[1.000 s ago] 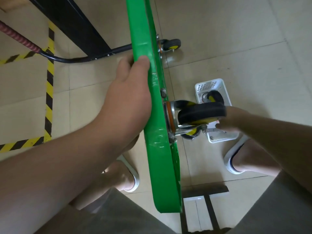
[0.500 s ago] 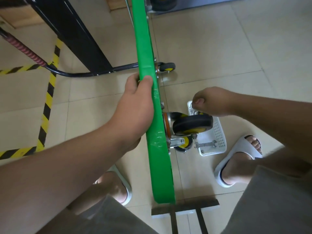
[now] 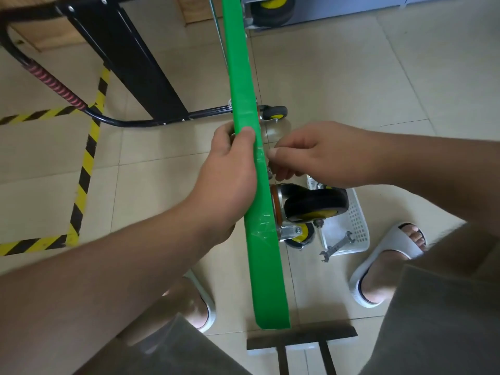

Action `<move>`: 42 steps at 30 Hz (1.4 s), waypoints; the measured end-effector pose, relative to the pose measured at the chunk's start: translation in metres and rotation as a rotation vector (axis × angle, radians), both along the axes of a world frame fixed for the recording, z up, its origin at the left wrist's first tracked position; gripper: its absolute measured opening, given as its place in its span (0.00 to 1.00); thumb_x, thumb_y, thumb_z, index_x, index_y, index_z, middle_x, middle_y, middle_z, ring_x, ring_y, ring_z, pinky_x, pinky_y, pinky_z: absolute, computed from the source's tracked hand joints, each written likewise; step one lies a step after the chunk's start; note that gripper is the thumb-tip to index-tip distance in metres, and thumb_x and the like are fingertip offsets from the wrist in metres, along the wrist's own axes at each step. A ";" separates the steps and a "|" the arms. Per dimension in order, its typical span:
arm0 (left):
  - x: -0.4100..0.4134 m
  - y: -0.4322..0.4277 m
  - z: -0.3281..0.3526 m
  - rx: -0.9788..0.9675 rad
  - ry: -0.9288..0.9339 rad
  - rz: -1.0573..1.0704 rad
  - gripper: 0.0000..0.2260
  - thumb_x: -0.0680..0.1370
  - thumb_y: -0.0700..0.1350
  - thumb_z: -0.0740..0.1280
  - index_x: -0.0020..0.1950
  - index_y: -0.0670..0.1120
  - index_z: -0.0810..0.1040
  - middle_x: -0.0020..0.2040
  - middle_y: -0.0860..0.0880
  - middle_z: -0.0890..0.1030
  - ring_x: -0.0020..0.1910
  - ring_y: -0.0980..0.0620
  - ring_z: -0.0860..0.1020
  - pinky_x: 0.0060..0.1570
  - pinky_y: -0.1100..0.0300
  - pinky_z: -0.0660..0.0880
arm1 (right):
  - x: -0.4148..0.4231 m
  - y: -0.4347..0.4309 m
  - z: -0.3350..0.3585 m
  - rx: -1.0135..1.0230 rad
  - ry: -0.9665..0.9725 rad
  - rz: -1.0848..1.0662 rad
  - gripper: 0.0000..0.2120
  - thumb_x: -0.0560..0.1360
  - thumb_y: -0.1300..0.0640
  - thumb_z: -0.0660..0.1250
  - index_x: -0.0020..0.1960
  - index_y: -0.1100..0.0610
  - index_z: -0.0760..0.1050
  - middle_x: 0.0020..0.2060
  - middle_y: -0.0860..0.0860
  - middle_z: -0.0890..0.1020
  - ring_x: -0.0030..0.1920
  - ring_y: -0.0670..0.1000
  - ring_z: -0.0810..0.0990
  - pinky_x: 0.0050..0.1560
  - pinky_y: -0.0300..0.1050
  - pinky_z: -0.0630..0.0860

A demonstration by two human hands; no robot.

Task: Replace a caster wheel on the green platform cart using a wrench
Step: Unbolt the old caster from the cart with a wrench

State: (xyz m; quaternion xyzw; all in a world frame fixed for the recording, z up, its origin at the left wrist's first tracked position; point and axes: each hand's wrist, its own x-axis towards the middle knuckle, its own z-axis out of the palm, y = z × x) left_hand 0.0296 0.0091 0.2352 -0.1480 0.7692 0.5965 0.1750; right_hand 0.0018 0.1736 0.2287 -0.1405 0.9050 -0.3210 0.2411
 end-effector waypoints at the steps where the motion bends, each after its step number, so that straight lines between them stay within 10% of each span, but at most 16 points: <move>1: 0.000 0.000 0.000 -0.004 0.000 0.001 0.13 0.86 0.54 0.55 0.68 0.59 0.73 0.46 0.49 0.80 0.40 0.51 0.79 0.38 0.54 0.77 | 0.000 -0.003 -0.002 0.008 0.006 0.015 0.24 0.82 0.39 0.57 0.47 0.55 0.83 0.43 0.52 0.86 0.45 0.54 0.84 0.53 0.58 0.80; 16: -0.002 0.000 -0.003 -0.018 -0.004 0.013 0.13 0.86 0.54 0.55 0.67 0.58 0.74 0.42 0.50 0.78 0.38 0.51 0.77 0.38 0.55 0.76 | 0.000 0.000 -0.001 -0.073 -0.036 0.010 0.06 0.76 0.47 0.72 0.51 0.46 0.82 0.41 0.43 0.85 0.40 0.41 0.83 0.47 0.43 0.82; 23: -0.001 -0.001 -0.002 -0.057 0.022 0.001 0.12 0.87 0.53 0.54 0.66 0.56 0.74 0.40 0.51 0.78 0.28 0.61 0.76 0.25 0.67 0.73 | 0.008 -0.005 -0.009 -0.228 -0.113 -0.111 0.09 0.72 0.56 0.77 0.49 0.51 0.78 0.43 0.51 0.86 0.45 0.55 0.85 0.52 0.60 0.82; 32: -0.001 0.000 0.001 -0.010 -0.015 0.011 0.13 0.86 0.54 0.55 0.67 0.58 0.74 0.47 0.46 0.81 0.40 0.51 0.79 0.38 0.55 0.78 | 0.010 -0.007 -0.006 -0.123 -0.153 -0.175 0.23 0.80 0.40 0.64 0.36 0.57 0.79 0.30 0.54 0.76 0.30 0.51 0.72 0.38 0.47 0.72; 42: -0.002 0.000 -0.002 -0.033 -0.011 0.006 0.12 0.86 0.54 0.55 0.66 0.57 0.74 0.44 0.48 0.79 0.38 0.51 0.78 0.34 0.58 0.77 | 0.011 -0.003 -0.011 -0.342 -0.301 -0.256 0.06 0.74 0.59 0.76 0.50 0.56 0.82 0.45 0.56 0.87 0.52 0.60 0.85 0.62 0.63 0.79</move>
